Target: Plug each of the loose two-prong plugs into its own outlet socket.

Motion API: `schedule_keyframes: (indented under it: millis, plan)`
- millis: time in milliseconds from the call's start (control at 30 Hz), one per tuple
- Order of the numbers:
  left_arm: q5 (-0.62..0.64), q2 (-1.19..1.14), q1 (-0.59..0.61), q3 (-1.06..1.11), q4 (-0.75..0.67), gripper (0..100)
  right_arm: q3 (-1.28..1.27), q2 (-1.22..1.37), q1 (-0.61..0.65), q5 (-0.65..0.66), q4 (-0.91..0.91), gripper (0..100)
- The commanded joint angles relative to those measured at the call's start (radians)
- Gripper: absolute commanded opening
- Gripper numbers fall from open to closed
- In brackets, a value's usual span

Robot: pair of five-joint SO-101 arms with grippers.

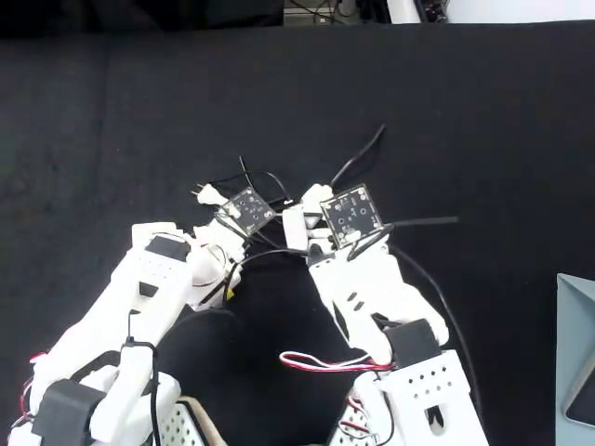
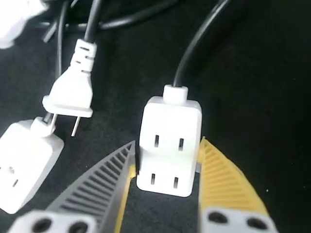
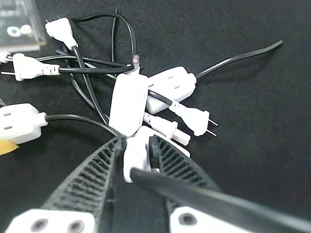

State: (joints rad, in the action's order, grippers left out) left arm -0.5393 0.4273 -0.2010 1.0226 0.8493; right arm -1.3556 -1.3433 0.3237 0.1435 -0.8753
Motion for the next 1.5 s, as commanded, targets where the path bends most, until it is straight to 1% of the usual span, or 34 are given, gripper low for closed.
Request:
schedule_keyframes:
  millis: [0, 67, 133, 267, 467, 533, 667, 767, 867, 900, 967, 1067, 1133, 1333, 1467]
  plan:
    - [0.063, 0.011, 0.005, -0.045, 0.014, 23, 0.008, -0.015, -0.009, -0.003, -0.003, 1.1]
    - [0.12, 0.012, 0.024, -0.053, 0.031, 27, 0.008, -0.015, -0.009, -0.005, -0.003, 1.1]
    - [0.146, 0.017, 0.038, -0.094, 0.081, 29, 0.008, -0.015, -0.009, -0.005, -0.003, 1.1]
    - [0.15, 0.051, 0.045, -0.165, 0.183, 29, 0.012, -0.015, -0.009, -0.006, -0.005, 1.1]
    - [0.13, 0.127, 0.047, -0.179, 0.252, 29, 0.013, -0.015, -0.009, -0.006, -0.005, 1.1]
    - [0.077, 0.129, 0.045, -0.156, 0.236, 29, 0.013, -0.015, -0.009, -0.006, -0.005, 1.1]
    - [0.028, 0.117, 0.05, -0.082, 0.14, 30, 0.013, -0.012, -0.009, -0.006, -0.005, 1.1]
    - [-0.02, 0.058, 0.044, -0.054, 0.101, 30, 0.013, -0.012, -0.009, -0.006, -0.005, 1.1]
    - [-0.017, -0.032, 0.047, -0.054, 0.043, 29, 0.012, -0.012, -0.009, -0.006, -0.005, 1.1]
    - [-0.015, -0.057, 0.05, -0.054, 0.018, 28, 0.01, -0.012, -0.009, -0.006, -0.005, 1.1]
    - [0.006, -0.1, 0.047, -0.054, -0.026, 21, 0.01, -0.012, -0.009, -0.006, -0.005, 1.1]
    - [0.011, -0.097, 0.033, -0.054, -0.043, 8, 0.008, -0.013, -0.009, -0.006, -0.005, 1.1]
    - [0.011, -0.061, 0.024, -0.053, -0.034, 2, 0.008, -0.013, -0.009, -0.006, -0.005, 1.1]
    - [0.02, 0.184, 0.039, -0.045, 0.075, 3, 0.008, -0.013, -0.009, -0.006, -0.005, 1.1]
    - [0.087, 0.358, 0.076, -0.05, 0.124, 3, 0.007, -0.015, -0.009, -0.006, -0.005, 1.1]
